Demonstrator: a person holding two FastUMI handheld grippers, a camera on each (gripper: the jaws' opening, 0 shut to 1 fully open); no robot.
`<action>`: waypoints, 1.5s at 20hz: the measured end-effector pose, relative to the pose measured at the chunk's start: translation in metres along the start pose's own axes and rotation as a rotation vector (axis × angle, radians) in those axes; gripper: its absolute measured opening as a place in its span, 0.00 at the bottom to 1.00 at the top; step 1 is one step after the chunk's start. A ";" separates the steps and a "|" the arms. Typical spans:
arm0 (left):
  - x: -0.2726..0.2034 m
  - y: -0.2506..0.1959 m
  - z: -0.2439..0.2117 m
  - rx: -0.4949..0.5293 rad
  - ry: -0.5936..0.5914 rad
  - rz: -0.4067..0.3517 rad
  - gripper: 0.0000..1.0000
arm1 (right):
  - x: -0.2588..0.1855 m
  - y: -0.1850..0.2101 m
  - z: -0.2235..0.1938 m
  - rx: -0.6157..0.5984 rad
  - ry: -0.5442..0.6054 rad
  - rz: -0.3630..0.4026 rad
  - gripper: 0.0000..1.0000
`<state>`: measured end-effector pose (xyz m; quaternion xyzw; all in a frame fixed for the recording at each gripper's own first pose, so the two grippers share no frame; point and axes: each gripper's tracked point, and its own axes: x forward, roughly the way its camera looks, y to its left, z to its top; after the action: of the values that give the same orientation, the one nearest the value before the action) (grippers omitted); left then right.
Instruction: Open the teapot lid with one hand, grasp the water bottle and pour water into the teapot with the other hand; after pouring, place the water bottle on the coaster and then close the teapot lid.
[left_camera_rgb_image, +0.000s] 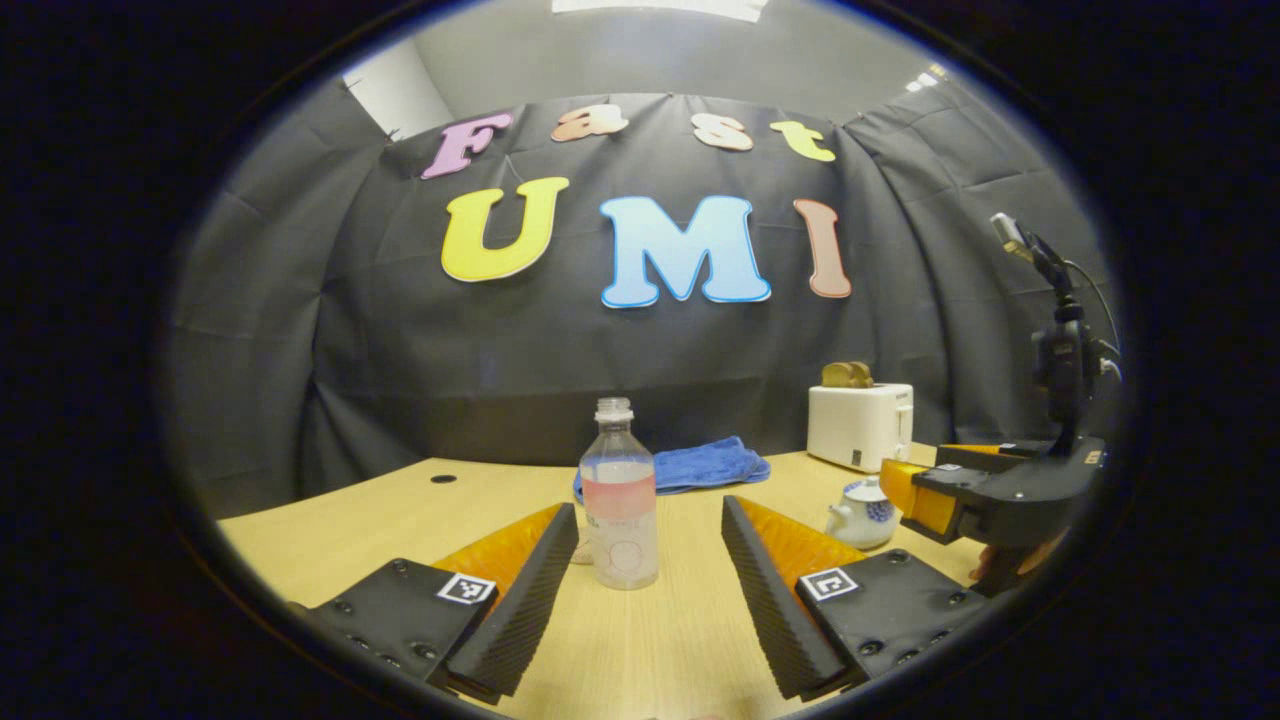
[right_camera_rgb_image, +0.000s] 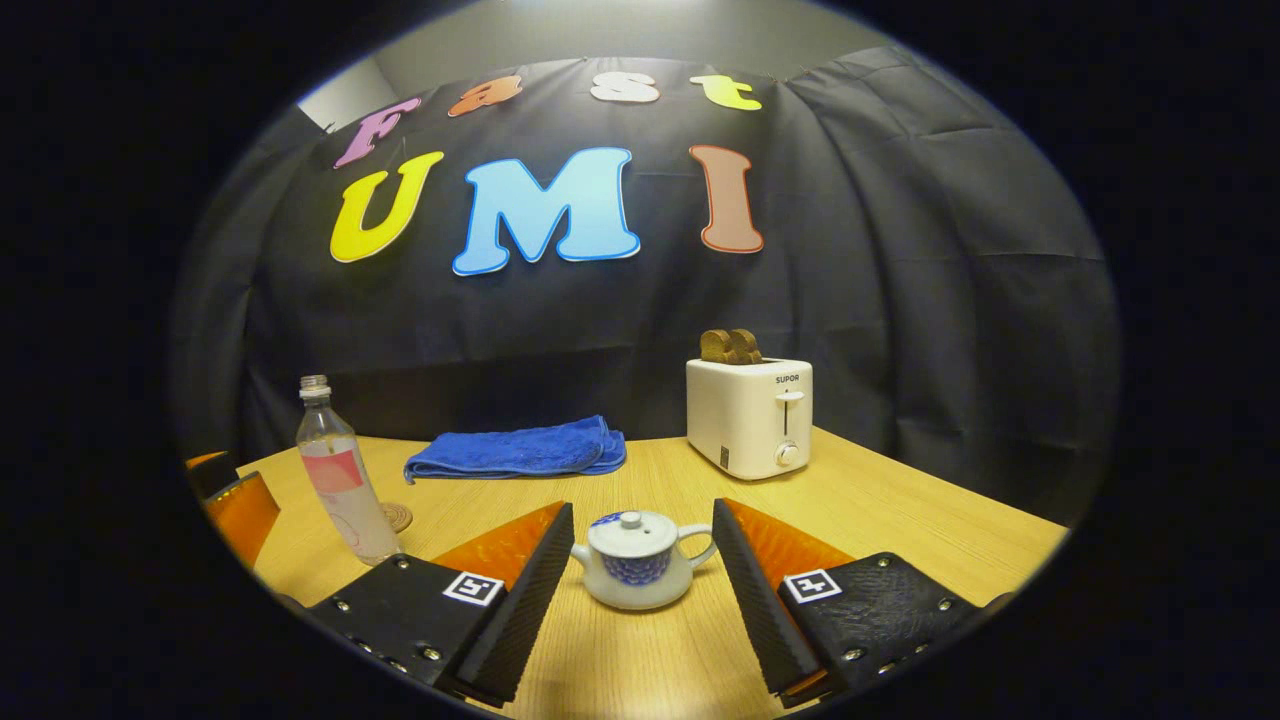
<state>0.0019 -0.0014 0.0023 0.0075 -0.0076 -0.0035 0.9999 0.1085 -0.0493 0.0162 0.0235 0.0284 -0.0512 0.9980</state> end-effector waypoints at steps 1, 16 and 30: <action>0.000 0.000 0.000 -0.003 0.004 -0.001 1.00 | 0.011 0.000 0.001 -0.015 0.003 -0.004 0.87; 0.006 0.011 -0.001 -0.060 0.078 0.034 0.99 | 0.056 0.003 -0.012 -0.080 0.061 0.010 0.11; 0.041 0.008 -0.002 -0.027 0.085 0.022 0.99 | 0.016 0.005 0.020 -0.048 -0.030 0.088 0.10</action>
<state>0.0427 0.0066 0.0011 -0.0060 0.0347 0.0078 0.9993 0.1261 -0.0465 0.0353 -0.0001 0.0136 -0.0069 0.9999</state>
